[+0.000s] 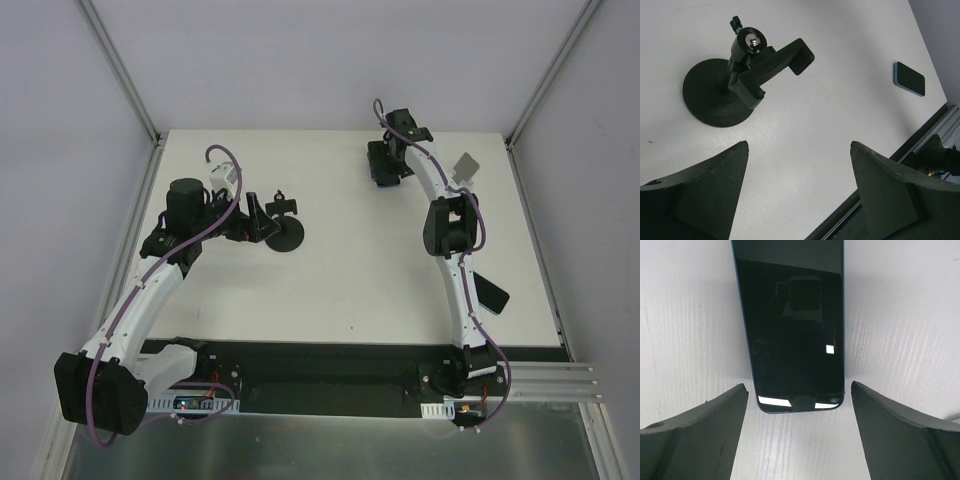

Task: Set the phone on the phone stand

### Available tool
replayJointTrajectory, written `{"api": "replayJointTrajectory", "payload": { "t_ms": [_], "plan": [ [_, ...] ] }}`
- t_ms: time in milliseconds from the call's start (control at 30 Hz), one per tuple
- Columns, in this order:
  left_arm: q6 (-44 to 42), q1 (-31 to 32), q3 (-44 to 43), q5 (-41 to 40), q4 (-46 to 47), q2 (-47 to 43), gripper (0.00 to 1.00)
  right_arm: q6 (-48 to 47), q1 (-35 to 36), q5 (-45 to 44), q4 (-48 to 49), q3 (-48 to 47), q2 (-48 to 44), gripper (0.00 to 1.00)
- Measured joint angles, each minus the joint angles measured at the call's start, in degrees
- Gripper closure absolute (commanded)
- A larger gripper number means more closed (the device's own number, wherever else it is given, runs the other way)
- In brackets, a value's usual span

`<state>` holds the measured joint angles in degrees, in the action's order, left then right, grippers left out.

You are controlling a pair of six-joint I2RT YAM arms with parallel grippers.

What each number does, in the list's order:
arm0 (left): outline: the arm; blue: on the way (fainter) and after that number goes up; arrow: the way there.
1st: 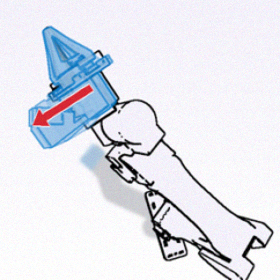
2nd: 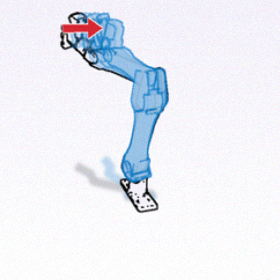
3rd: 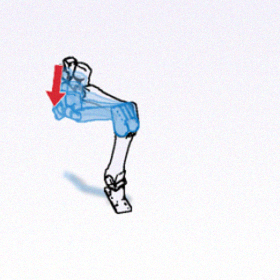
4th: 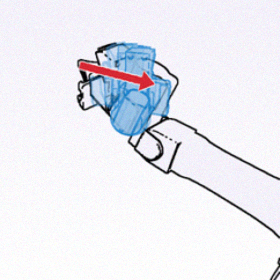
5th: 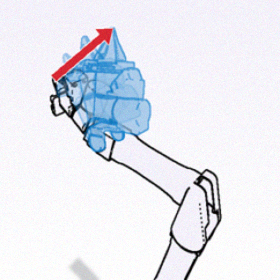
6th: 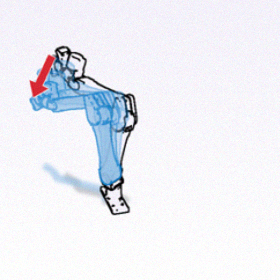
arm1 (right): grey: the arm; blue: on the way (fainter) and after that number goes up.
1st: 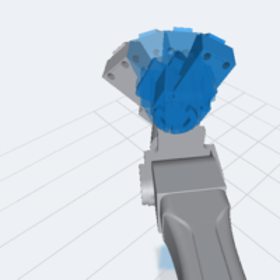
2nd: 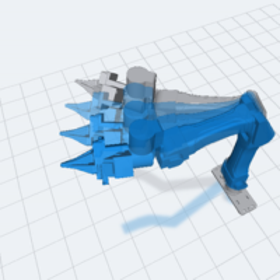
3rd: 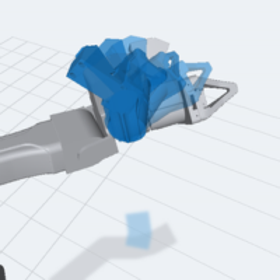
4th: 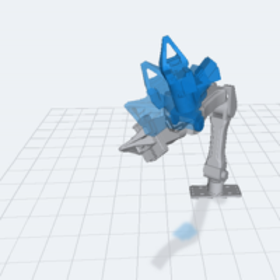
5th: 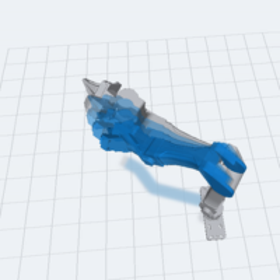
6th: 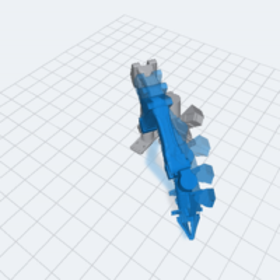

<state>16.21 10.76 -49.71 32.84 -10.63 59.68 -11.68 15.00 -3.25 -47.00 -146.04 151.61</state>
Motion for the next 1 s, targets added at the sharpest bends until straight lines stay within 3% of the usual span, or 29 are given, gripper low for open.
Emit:
{"api": "replayJointTrajectory", "payload": {
  "t_ms": [233, 567, 800, 867, 1000],
  "plan": [
    [0.6, 0.0, 0.0, 0.2, 0.3, 0.0, 0.18, -0.1, 0.0, 0.0, -0.5, -0.2, 0.2, 0.23],
    [0.9, 0.0, 0.0, 1.2, 0.6, 0.3, 0.18, -0.6, 0.6, -1.6, -1.6, -1.6, 1.4, 0.24],
    [0.9, 0.0, 0.0, 1.5, 0.9, 0.3, 0.19, -0.9, 0.9, -2.6, -1.9, -2.2, 1.8, 0.46],
    [0.9, 0.0, 0.0, 1.5, 0.9, 0.3, 0.19, -1.1, 1.0, -2.6, -1.9, -2.2, 1.8, 0.57],
    [0.9, 0.0, 0.0, 1.5, 0.9, 0.3, 0.19, -1.5, 1.3, -3.3, -1.0, -0.9, 1.3, 0.63]
  ]
}}
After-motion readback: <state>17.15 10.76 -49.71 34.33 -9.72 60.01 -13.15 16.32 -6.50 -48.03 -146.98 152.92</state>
